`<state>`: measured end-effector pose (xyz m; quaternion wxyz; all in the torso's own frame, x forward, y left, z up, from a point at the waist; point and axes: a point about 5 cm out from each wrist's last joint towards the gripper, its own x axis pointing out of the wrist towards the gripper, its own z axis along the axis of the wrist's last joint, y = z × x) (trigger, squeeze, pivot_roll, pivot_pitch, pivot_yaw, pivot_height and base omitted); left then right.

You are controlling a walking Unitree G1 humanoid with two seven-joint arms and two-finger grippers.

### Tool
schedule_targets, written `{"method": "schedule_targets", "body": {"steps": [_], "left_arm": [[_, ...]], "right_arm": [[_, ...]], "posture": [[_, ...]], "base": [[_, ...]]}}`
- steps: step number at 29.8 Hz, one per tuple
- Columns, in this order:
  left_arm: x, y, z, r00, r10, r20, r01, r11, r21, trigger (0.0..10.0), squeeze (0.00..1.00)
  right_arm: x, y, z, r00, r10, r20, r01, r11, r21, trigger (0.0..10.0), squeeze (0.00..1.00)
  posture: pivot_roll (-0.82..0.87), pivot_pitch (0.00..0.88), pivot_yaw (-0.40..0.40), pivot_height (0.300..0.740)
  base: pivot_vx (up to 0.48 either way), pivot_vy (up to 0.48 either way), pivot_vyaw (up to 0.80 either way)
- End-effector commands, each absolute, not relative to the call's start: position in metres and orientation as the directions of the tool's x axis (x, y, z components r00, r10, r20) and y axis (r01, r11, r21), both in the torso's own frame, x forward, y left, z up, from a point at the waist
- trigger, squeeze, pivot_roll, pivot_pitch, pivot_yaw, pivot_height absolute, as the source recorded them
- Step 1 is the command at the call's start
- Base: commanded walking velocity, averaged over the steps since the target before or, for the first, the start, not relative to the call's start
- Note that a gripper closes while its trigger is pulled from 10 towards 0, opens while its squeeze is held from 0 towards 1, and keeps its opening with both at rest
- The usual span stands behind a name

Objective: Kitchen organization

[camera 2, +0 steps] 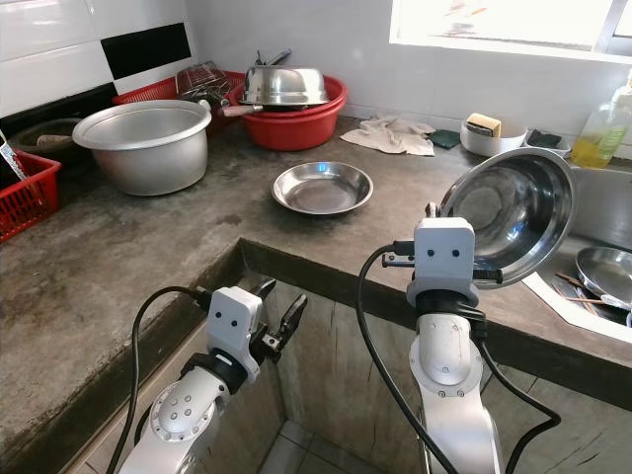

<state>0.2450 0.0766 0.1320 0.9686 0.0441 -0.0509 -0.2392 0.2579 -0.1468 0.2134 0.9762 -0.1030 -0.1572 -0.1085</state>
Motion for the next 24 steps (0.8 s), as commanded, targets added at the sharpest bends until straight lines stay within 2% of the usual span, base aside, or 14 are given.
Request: {"method": "schedule_targets", "body": {"steps": [1,4,19,24], "left_arm": [[0.245,0.076,0.135,0.872,-0.48,0.093,0.468,0.875,0.124,10.0,0.0],[0.245,0.075,0.135,0.871,-0.481,0.094,0.469,0.874,0.13,10.0,0.0],[0.247,0.076,0.135,0.87,-0.484,0.092,0.47,0.871,0.14,10.0,0.0],[0.247,0.076,0.135,0.874,-0.478,0.089,0.466,0.875,0.131,10.0,0.0]], "right_arm": [[0.259,-0.146,0.215,0.926,-0.176,0.334,0.24,0.958,-0.159,10.0,0.0],[0.259,-0.146,0.215,0.927,-0.178,0.332,0.241,0.957,-0.16,10.0,0.0],[0.264,-0.148,0.235,0.902,-0.182,0.391,0.26,0.953,-0.156,10.0,0.0],[0.266,-0.149,0.24,0.897,-0.181,0.403,0.261,0.953,-0.154,10.0,0.0]], "posture": [[0.02,0.0,-0.01,0.74],[0.02,0.0,-0.01,0.74],[0.01,0.0,-0.006,0.74],[0.01,0.0,-0.006,0.74]], "base": [[0.0,0.0,0.0],[0.0,-0.146,-0.18],[0.0,-0.469,-0.78],[0.103,-0.412,0.0]]}}
